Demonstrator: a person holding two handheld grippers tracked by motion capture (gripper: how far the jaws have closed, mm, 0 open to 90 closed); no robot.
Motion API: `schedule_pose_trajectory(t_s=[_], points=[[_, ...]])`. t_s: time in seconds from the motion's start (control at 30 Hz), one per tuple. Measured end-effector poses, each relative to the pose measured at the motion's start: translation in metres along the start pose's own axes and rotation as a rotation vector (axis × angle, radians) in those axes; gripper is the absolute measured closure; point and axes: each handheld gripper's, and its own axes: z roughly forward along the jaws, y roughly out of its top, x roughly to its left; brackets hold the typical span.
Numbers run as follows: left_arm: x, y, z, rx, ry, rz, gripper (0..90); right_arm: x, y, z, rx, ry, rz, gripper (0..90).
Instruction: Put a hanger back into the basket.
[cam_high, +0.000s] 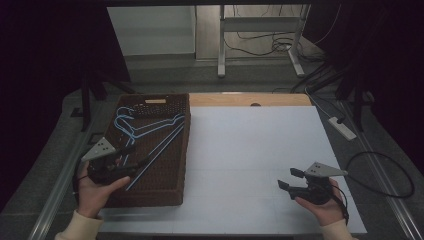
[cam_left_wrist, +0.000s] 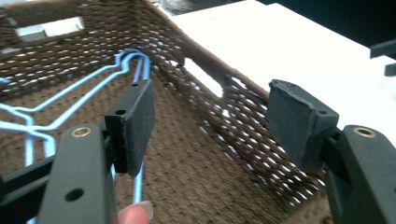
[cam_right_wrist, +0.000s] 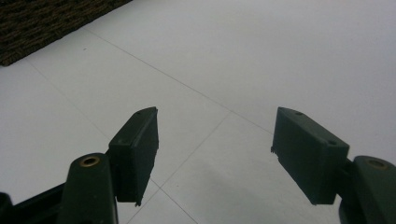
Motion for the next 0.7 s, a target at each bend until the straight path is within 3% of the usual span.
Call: schedule_pose_trajectory(t_s=[0.33,0.7], points=[[-0.028,-0.024,0.013,-0.001,-0.048,0.026,32.5,-0.002,-0.001,0.001,0.013,0.006,0.004,31.6],[-0.039,-0.029,0.024,0.016,-0.059,0.039,31.5,-0.005,-0.001,-0.006,-0.012,-0.011,0.001,31.6]])
